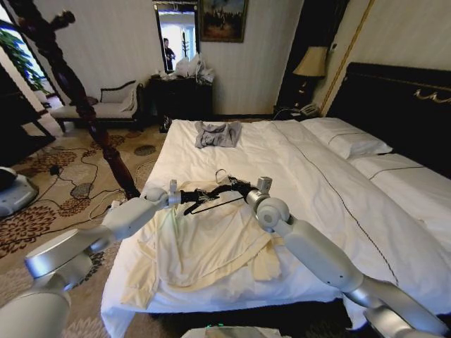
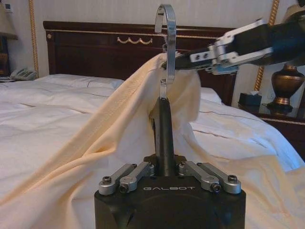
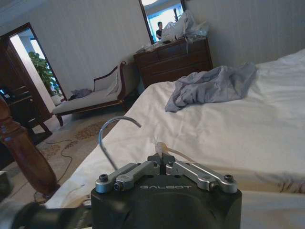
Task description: Pick up the clothes from the bed and hang them on the clothes hanger.
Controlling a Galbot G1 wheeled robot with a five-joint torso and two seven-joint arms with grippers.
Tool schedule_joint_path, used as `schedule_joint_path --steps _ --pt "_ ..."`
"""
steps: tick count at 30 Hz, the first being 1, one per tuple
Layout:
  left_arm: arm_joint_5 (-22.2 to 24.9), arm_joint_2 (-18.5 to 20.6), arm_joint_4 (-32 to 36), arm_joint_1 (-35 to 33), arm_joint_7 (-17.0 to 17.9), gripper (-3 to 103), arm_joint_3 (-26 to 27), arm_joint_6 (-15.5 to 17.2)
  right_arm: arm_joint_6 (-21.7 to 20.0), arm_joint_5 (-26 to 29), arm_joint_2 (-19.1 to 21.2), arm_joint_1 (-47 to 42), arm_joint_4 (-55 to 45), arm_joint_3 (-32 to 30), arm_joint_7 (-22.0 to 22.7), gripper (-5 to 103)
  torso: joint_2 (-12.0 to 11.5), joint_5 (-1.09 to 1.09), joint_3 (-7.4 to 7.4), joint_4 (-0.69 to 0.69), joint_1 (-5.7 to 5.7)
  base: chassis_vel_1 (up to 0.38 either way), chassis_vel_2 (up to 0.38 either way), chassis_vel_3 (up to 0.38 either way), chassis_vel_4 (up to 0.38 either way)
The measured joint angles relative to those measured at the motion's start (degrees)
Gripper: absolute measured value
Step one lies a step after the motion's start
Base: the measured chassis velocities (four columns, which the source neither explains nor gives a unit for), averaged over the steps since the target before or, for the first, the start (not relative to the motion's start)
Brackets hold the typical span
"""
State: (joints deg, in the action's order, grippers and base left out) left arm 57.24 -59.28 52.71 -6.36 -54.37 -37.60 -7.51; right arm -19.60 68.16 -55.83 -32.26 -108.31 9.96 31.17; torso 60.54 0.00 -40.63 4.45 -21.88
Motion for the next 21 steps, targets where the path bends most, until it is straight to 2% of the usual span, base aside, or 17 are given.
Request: schedule_joint_path --steps 14,18,21 --pt "-0.8 -3.4 -4.0 0.3 0.9 15 0.2 -0.7 -0.9 5.7 -1.9 -0.1 -3.5 -0.1 3.4 1 0.0 0.00 0.00 0.02 0.00 0.000 0.000 0.000 0.000" --pt "-0.5 -2.6 -2.0 0.3 1.2 15 0.2 -0.5 -1.0 4.9 -1.9 -0.3 -2.9 -0.3 3.3 1 0.0 0.00 0.00 0.01 0.00 0.000 0.000 0.000 0.000" --pt "0.4 -0.5 0.9 0.1 1.6 15 0.2 -0.2 -0.9 4.5 -1.6 -0.4 -1.6 -1.4 3.0 1 0.0 0.00 0.00 0.02 0.01 0.000 0.000 0.000 0.000"
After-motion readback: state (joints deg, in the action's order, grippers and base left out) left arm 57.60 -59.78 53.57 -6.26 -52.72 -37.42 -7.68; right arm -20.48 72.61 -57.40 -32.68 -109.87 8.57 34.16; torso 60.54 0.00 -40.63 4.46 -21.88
